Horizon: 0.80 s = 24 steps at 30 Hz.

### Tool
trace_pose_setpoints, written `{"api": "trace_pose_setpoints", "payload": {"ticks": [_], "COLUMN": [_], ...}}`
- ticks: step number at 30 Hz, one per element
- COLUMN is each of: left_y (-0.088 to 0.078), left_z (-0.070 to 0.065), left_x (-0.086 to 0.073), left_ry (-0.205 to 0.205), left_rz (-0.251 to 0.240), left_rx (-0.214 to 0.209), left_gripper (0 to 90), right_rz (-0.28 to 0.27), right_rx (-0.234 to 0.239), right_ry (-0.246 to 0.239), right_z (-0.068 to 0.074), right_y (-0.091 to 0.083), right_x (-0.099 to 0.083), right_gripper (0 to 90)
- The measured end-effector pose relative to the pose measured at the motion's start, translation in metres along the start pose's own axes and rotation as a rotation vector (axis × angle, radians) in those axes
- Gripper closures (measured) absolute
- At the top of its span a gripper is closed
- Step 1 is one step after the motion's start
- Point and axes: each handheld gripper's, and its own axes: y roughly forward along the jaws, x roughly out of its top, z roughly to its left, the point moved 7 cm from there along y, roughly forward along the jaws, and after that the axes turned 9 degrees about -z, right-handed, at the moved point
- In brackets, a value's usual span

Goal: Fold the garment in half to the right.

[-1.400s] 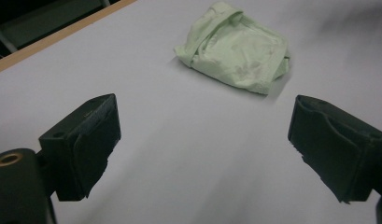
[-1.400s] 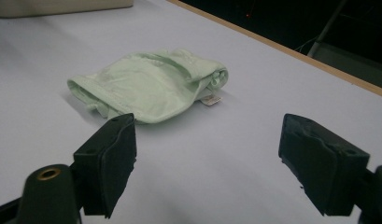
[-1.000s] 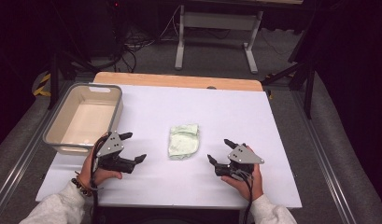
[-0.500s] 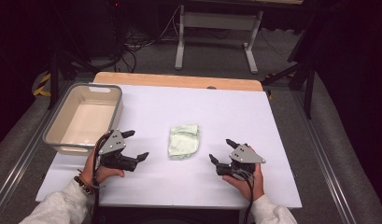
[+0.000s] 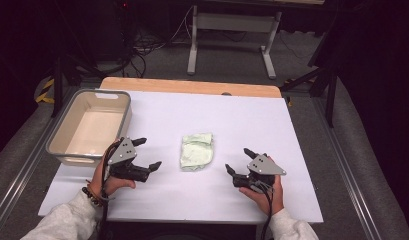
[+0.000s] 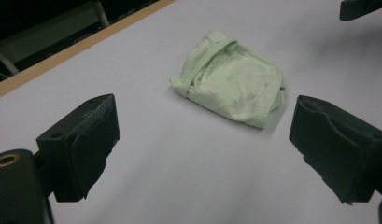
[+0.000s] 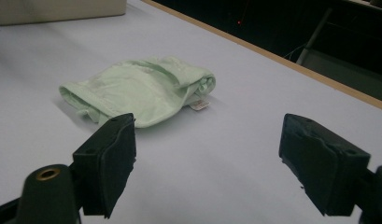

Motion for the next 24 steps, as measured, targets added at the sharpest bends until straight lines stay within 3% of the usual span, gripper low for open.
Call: {"api": "trace_pose_setpoints", "payload": {"ticks": [10,24], "left_y": [0.005,0.014], "left_z": [0.000,0.005], "left_x": [0.001,0.003], "left_ry": [0.010,-0.012], "left_rz": [0.006,0.011], "left_rx": [-0.003,0.000], "left_gripper": [9.0,9.5], "right_rz": [0.004,0.011], "right_rx": [-0.004,-0.001], "right_ry": [0.000,-0.002], "right_z": [-0.001,0.000], "right_y": [0.001,0.002], "right_x": [0.000,-0.001], "right_gripper": [18.9,18.9]}}
